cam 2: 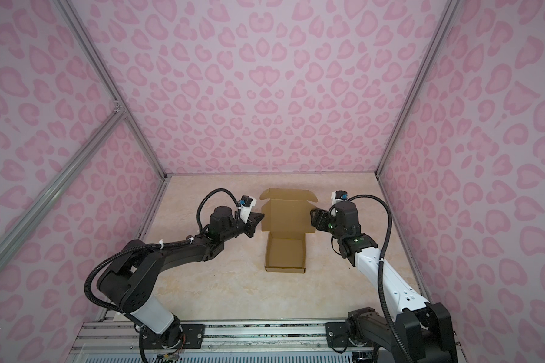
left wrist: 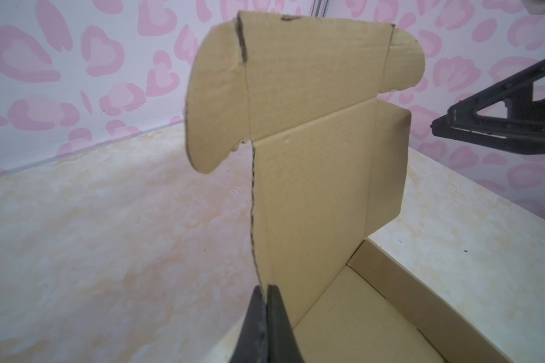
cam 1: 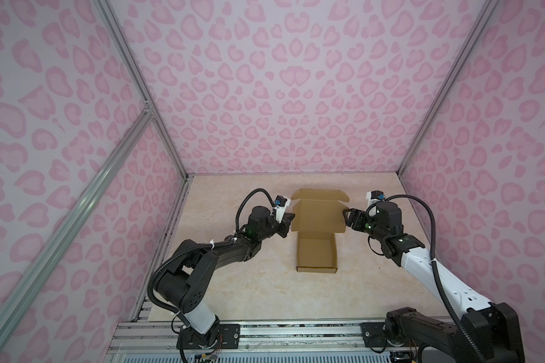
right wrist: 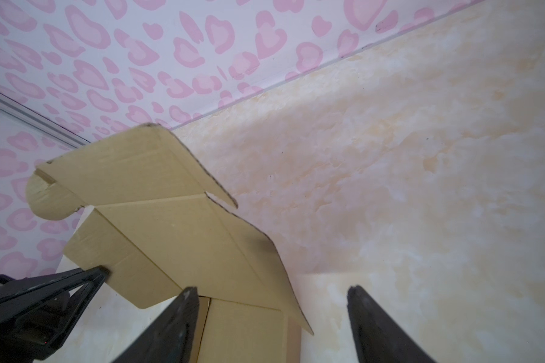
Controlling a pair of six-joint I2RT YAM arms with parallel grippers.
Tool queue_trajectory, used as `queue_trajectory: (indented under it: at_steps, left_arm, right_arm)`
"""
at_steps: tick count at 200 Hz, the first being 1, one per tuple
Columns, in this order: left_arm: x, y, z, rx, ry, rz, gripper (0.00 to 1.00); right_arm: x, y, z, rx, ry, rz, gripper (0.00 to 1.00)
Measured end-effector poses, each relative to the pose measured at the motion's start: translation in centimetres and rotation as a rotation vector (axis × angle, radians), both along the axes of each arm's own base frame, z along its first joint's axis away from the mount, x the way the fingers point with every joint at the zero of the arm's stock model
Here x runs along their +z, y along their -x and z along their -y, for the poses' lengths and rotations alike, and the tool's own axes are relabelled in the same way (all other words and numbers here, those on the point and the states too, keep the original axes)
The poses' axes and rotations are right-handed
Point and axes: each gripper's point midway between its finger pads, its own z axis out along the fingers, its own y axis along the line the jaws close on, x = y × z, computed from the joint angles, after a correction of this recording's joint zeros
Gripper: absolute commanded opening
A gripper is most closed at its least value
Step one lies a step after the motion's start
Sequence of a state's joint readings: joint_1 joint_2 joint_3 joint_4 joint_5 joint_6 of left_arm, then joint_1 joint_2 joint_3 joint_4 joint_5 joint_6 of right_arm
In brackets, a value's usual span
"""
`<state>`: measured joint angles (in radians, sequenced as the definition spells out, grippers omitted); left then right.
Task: Fold the paper box
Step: 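Hold the lid flap with the left gripper while the right gripper approaches the box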
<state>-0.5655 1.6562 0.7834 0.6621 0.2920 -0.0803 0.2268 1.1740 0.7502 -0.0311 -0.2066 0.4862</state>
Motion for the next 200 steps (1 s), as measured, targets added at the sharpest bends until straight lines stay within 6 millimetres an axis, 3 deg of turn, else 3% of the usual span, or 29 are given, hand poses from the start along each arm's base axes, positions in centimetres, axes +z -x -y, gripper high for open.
queue_trajectory:
  at_steps: [81,119,200]
  left_arm:
    - [0.0,1.1,-0.2,0.026,0.019,0.013,0.04]
    - [0.0,1.5,-0.2,0.024,0.021,0.017,0.04]
    - [0.3,1.7,-0.3,0.052,0.02,0.024,0.04]
  right_arm:
    - [-1.1,-1.5,-2.0,0.104,-0.08,0.064,0.71]
    - [-1.4,-1.9,-3.0,0.151,-0.108,0.071,0.63]
    - [-1.2,-0.2,-5.0,0.224,-0.116,0.085,0.31]
